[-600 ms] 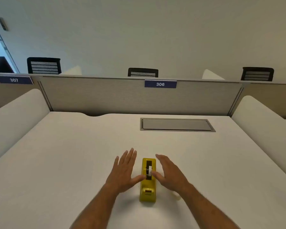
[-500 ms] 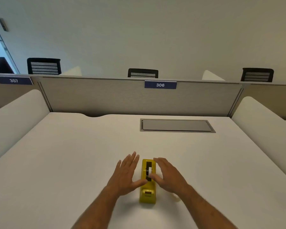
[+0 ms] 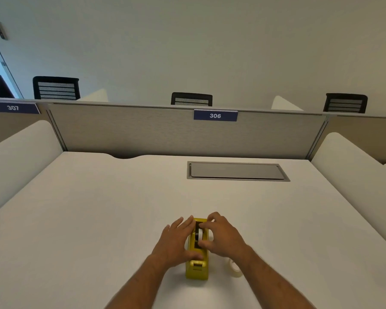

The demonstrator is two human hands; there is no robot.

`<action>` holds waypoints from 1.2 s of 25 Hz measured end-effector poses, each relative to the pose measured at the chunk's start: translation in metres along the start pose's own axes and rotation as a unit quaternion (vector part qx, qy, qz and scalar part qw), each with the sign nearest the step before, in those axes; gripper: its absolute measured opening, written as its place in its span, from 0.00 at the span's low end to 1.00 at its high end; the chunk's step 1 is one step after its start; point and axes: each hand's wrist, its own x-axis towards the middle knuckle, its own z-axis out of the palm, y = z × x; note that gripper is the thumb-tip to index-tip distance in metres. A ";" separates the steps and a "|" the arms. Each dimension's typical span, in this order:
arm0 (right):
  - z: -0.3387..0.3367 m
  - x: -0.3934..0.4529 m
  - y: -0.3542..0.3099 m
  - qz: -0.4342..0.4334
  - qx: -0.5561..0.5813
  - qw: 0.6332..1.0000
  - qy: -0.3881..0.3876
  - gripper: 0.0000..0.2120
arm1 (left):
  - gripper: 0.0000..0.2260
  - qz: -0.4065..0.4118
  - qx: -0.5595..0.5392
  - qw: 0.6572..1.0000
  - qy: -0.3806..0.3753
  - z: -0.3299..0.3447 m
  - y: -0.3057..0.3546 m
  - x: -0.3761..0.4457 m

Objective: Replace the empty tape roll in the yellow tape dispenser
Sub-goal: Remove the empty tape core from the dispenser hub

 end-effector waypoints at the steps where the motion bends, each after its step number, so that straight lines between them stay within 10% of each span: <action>1: 0.000 0.002 0.000 0.004 0.003 1.000 -0.003 0.25 | 0.47 0.000 -0.001 1.000 -0.002 0.000 0.000 0.001; 30: -0.003 0.006 -0.005 0.024 0.078 0.996 0.046 0.21 | 0.48 -0.022 -0.089 0.995 0.032 -0.007 0.011 -0.004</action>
